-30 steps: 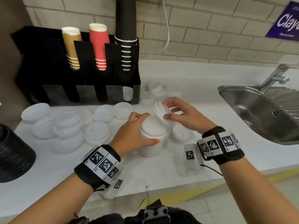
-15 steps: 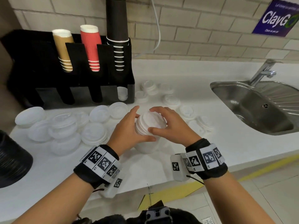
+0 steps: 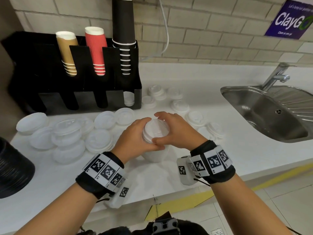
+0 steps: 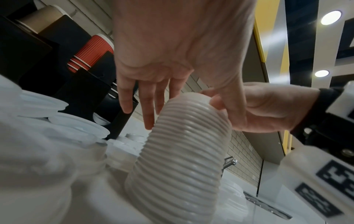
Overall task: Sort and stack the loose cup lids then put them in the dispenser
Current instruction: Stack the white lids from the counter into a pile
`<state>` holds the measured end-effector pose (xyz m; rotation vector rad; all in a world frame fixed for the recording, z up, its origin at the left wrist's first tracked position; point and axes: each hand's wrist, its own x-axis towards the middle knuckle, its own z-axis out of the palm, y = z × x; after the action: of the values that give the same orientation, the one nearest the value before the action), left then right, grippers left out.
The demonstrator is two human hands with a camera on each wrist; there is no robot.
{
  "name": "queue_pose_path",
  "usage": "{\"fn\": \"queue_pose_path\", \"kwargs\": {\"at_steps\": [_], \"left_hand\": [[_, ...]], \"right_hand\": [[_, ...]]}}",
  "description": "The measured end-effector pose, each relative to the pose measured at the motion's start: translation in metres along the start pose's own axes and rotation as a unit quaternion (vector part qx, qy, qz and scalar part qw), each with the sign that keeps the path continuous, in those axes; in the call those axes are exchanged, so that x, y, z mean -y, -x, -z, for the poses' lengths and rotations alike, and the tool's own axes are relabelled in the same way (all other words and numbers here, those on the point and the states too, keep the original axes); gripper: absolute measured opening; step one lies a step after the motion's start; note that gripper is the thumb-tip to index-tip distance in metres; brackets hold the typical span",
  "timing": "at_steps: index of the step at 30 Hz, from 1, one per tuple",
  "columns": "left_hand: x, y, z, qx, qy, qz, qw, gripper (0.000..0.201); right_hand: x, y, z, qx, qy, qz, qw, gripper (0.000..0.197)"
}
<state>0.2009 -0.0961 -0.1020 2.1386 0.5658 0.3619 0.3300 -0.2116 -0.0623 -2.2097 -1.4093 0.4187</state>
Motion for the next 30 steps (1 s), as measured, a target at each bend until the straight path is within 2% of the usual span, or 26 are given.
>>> {"fn": "queue_pose_path", "kwargs": {"at_steps": [3,5,6,7,9,12,16,20,23,25,27,30], "left_hand": [[-0.001,-0.002,0.003,0.003,-0.010,-0.004,1.000,0.097],[-0.001,-0.003,0.004,0.003,-0.016,-0.003,1.000,0.088],[-0.001,-0.004,0.004,0.004,-0.020,-0.002,1.000,0.085],[-0.001,-0.004,0.004,0.006,-0.023,-0.001,1.000,0.083],[-0.002,-0.005,0.004,0.009,-0.028,0.000,1.000,0.081],[-0.003,-0.004,0.004,0.012,-0.031,0.004,0.999,0.080],[-0.005,-0.003,0.006,0.013,-0.028,0.009,0.999,0.078],[-0.006,-0.002,0.007,0.016,-0.035,0.009,0.999,0.080],[-0.004,-0.002,0.006,0.014,-0.027,0.007,1.000,0.080],[-0.003,-0.001,0.004,0.011,-0.013,0.007,1.000,0.081],[-0.002,-0.001,0.003,0.008,-0.007,0.005,1.000,0.083],[-0.001,-0.001,0.002,0.001,-0.011,-0.003,1.000,0.086]], "right_hand": [[-0.014,-0.002,0.014,0.026,-0.118,-0.016,0.993,0.076],[-0.037,-0.014,0.029,-0.038,-0.174,-0.079,0.981,0.056],[-0.052,-0.023,0.038,-0.080,-0.136,-0.130,0.979,0.050],[-0.069,-0.033,0.045,-0.101,-0.053,-0.188,0.975,0.048],[-0.102,-0.051,0.054,-0.058,0.103,-0.286,0.951,0.054],[-0.136,-0.070,0.054,0.025,0.191,-0.332,0.923,0.071],[-0.158,-0.080,0.046,0.052,0.133,-0.319,0.937,0.097],[-0.164,-0.085,0.045,0.029,0.109,-0.306,0.945,0.096],[-0.147,-0.084,0.054,0.004,0.125,-0.274,0.954,0.087],[-0.129,-0.076,0.060,-0.045,0.105,-0.215,0.970,0.079],[-0.108,-0.063,0.065,-0.070,0.023,-0.122,0.990,0.071],[-0.076,-0.041,0.066,-0.031,-0.120,-0.026,0.992,0.058]]}}
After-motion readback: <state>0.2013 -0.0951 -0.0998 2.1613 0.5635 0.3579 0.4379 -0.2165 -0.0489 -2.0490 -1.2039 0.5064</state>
